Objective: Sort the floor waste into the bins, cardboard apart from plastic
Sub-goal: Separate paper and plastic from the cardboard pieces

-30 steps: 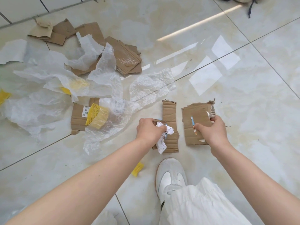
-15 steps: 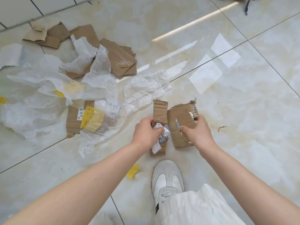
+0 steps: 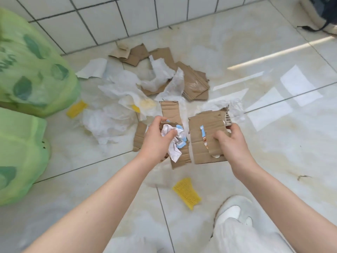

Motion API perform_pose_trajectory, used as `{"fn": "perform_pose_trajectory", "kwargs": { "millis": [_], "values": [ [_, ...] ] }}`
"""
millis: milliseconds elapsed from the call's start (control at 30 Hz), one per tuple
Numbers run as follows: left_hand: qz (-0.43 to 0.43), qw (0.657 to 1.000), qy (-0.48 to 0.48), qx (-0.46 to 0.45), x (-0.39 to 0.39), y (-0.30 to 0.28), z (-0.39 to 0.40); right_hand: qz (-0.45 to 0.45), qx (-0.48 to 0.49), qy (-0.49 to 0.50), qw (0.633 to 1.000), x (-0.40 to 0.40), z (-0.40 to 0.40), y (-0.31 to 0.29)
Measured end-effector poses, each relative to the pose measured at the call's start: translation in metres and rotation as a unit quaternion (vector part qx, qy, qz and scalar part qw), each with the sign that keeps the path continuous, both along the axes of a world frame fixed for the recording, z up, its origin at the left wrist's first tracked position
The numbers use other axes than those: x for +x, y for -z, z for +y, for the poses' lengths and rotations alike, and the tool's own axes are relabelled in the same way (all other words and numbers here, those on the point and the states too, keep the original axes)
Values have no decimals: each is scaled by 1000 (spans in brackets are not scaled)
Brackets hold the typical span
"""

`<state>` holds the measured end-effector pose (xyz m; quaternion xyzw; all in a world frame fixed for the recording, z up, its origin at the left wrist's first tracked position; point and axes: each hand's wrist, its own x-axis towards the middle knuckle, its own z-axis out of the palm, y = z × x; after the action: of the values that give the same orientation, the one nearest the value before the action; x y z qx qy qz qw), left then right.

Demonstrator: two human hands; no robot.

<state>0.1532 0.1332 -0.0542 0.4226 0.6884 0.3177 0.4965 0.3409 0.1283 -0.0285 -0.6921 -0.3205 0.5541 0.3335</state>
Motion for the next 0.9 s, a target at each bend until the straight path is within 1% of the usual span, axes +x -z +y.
{"fn": "perform_pose_trajectory", "kwargs": {
  "millis": [100, 233, 333, 467, 500, 567, 633, 733, 900],
  "values": [
    [-11, 998, -52, 30, -41, -14, -4, -11, 22, -58, 998, -34, 9, -14],
    [16, 992, -102, 78, -96, -37, -15, 10, 29, -133, 991, -82, 18, -33],
    [47, 979, -157, 120, -138, -53, -25, 21, 35, -197, 980, -119, 28, -47],
    [53, 956, -247, 146, -191, -80, -41, 9, 67, -270, 961, -173, 40, -69],
    [59, 948, -266, 163, -204, -87, -46, 17, 73, -277, 958, -188, 42, -75],
    [105, 926, -306, 196, -230, -101, -56, 39, 93, -290, 952, -222, 46, -88],
    [138, 903, -349, 210, -255, -115, -68, 38, 126, -331, 935, -257, 45, -106],
    [163, 869, -401, 238, -291, -128, -86, 76, 154, -374, 911, -310, 42, -128],
    [230, 808, -462, 283, -335, -144, -98, 122, 170, -389, 897, -391, 40, -140]
  ]
}}
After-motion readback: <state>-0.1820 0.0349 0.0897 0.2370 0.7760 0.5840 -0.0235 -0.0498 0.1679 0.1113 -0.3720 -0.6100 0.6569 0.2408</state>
